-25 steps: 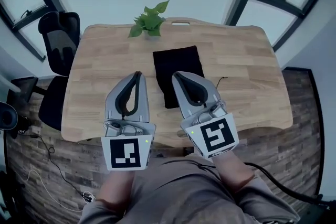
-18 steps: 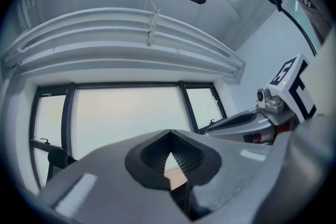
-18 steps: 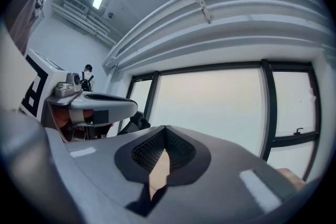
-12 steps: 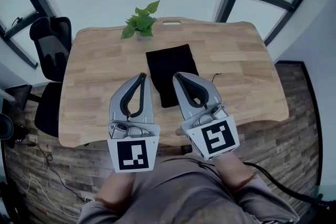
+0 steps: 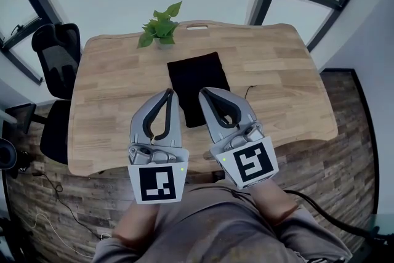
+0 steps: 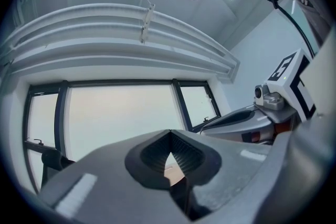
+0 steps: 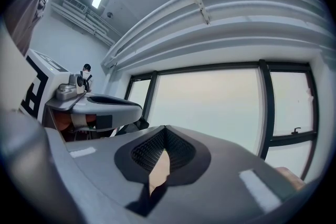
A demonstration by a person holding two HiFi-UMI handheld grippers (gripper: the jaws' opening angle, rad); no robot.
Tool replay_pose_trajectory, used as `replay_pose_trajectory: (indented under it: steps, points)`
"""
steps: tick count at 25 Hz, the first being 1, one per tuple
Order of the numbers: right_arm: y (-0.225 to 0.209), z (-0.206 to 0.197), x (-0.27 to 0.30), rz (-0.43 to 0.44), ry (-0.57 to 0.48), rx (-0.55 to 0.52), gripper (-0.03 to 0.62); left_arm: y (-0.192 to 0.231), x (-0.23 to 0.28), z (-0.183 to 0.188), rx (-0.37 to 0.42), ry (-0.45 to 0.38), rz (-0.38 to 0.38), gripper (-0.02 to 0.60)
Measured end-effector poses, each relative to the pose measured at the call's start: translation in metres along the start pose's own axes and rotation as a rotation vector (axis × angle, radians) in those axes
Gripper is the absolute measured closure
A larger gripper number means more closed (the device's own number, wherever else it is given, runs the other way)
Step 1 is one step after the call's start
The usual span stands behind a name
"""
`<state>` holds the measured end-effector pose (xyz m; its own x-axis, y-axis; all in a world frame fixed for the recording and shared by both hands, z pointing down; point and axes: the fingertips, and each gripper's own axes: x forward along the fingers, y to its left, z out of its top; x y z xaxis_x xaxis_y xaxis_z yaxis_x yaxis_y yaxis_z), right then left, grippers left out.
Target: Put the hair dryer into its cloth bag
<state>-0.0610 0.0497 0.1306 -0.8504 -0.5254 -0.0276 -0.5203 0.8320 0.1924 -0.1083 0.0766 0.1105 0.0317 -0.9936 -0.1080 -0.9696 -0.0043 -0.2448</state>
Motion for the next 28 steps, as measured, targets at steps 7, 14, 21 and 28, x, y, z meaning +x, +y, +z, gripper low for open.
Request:
replay_pose_trajectory:
  steps: [7,14,21,28]
  points:
    - [-0.003,-0.003,-0.003,0.002,0.005,-0.007,0.569,-0.008,0.004,-0.001,-0.008,0.003,-0.01,0.581]
    - [-0.011,-0.006,-0.009,-0.01,0.009,-0.007,0.569,-0.018,0.01,-0.003,-0.003,0.011,-0.025,0.581]
    - [-0.017,-0.008,-0.014,-0.023,0.005,-0.009,0.569,-0.025,0.012,-0.004,-0.012,0.021,-0.031,0.581]
    - [-0.026,-0.012,-0.02,-0.035,0.008,-0.001,0.569,-0.036,0.018,-0.005,-0.017,0.03,-0.04,0.581]
